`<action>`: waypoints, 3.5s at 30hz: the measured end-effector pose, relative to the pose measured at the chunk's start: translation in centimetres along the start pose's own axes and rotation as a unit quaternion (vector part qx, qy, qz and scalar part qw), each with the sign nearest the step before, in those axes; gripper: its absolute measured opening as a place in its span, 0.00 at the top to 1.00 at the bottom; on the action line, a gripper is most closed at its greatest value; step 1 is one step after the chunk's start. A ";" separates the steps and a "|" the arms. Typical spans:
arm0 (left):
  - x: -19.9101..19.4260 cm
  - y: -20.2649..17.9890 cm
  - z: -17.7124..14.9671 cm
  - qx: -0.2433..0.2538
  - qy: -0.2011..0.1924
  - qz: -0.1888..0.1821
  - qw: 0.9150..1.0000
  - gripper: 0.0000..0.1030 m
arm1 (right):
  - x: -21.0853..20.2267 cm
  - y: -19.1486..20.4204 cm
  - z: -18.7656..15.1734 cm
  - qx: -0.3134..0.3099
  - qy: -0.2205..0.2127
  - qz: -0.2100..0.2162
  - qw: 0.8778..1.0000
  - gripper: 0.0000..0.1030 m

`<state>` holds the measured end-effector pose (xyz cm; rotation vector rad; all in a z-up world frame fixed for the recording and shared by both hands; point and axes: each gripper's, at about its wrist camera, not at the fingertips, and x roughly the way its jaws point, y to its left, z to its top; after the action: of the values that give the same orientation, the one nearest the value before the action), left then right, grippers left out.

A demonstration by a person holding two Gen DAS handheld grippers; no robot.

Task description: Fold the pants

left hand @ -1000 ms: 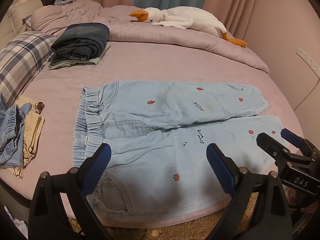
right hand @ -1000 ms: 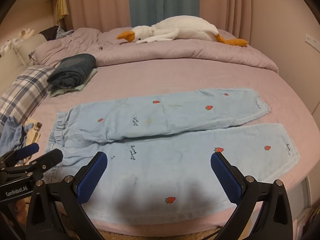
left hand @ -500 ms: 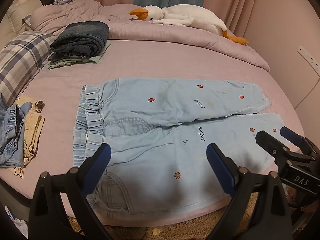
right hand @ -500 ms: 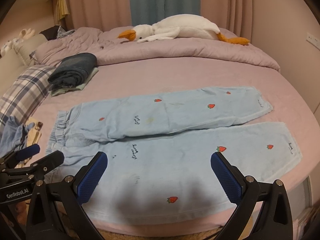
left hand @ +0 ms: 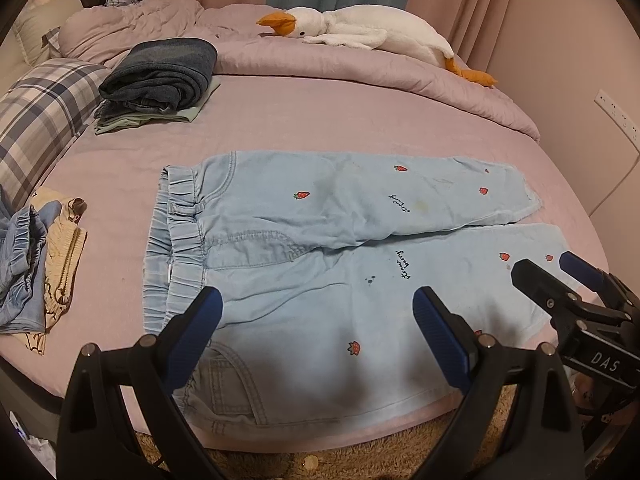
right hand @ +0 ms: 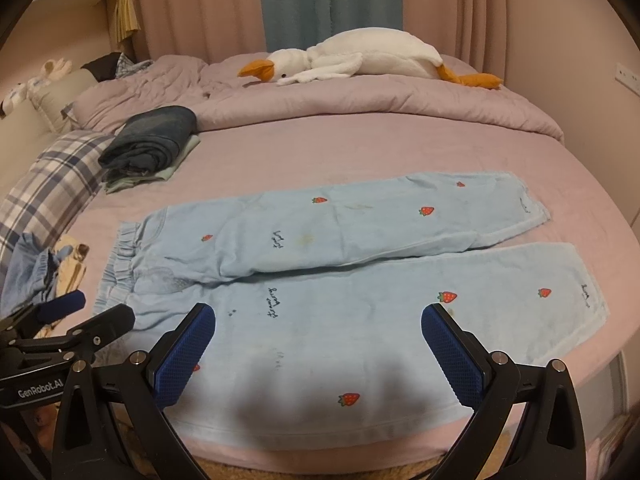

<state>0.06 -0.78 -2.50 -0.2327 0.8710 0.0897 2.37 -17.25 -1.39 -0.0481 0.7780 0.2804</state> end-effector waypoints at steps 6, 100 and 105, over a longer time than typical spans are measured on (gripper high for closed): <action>0.2 -0.1 -0.1 -0.001 0.003 0.000 1.000 0.07 | 0.0 0.1 0.0 0.001 0.002 -0.001 1.000 0.00; 7.7 8.0 7.8 -0.248 0.053 -0.014 0.967 0.14 | 24.9 -13.0 16.4 0.268 0.191 -0.076 0.941 0.15; 9.0 8.2 8.3 -0.259 0.059 -0.001 0.964 0.14 | 27.6 -13.8 16.2 0.278 0.209 -0.124 0.929 0.37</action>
<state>10.66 9.04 -5.63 -0.7350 0.9543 0.3070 35.85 -21.72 -9.89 0.3380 1.2406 -0.2079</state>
